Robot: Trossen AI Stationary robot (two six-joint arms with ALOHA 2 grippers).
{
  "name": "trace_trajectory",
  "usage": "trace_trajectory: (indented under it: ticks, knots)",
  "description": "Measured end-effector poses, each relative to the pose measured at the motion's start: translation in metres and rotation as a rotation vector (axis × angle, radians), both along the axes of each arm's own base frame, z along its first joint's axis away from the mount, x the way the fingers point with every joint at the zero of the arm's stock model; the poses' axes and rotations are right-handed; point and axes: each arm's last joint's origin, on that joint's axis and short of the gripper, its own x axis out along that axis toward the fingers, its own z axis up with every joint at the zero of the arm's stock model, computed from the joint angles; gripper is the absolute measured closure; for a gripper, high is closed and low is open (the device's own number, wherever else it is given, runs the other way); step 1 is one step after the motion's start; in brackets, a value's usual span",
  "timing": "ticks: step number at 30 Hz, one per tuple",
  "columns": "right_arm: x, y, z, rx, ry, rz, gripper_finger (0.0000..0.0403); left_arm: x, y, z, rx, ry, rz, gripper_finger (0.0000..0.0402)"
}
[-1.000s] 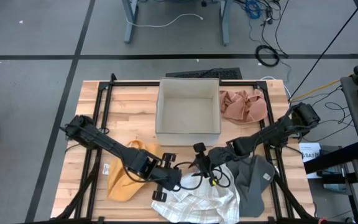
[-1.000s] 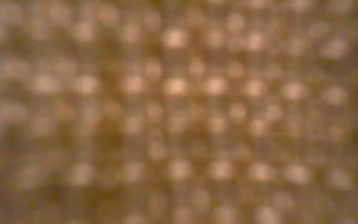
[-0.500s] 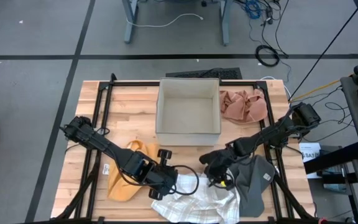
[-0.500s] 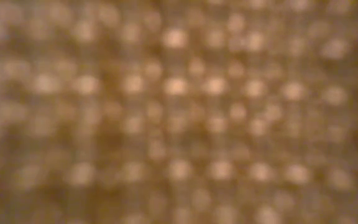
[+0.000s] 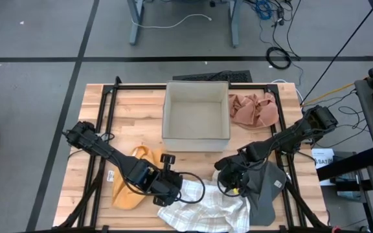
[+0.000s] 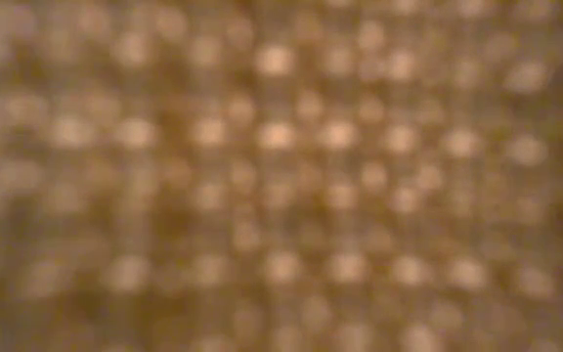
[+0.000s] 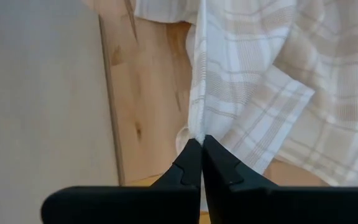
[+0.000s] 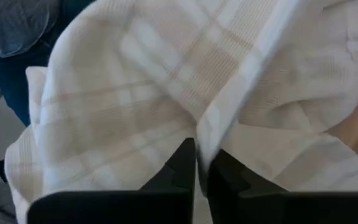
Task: Fold towel
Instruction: Fold the white towel with brown checkered lines
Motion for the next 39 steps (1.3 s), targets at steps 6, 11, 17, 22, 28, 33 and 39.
trace_trajectory:
  ticks: [6,11,17,22,28,33,39]
  knots:
    - [-0.001,-0.001,-0.001,-0.009,0.019,0.001,0.0367,-0.001,-0.001,0.000,0.026,-0.007,0.005,0.0401]
    - [-0.002,-0.001,-0.001,-0.013,0.017,0.004,0.0374,-0.003,-0.003,0.000,0.054,-0.021,0.007,0.0401]
    - [-0.004,-0.001,-0.004,-0.078,0.020,-0.012,0.0397,-0.004,-0.004,0.000,0.070,-0.026,0.008,0.0401]
    - [-0.007,0.001,-0.006,-0.141,0.026,-0.030,0.0401,-0.005,-0.004,0.000,0.092,-0.027,0.011,0.0401]
    - [-0.011,-0.002,0.001,-0.172,0.021,-0.069,0.0402,-0.009,0.001,-0.001,0.162,0.004,0.028,0.0401]
    - [-0.027,-0.011,0.032,-0.201,-0.077,-0.124,0.0402,-0.010,0.008,-0.002,0.219,0.029,0.047,0.0401]
    - [-0.061,-0.030,0.085,-0.197,-0.287,-0.231,0.0403,-0.013,0.015,-0.001,0.315,0.051,0.069,0.0401]
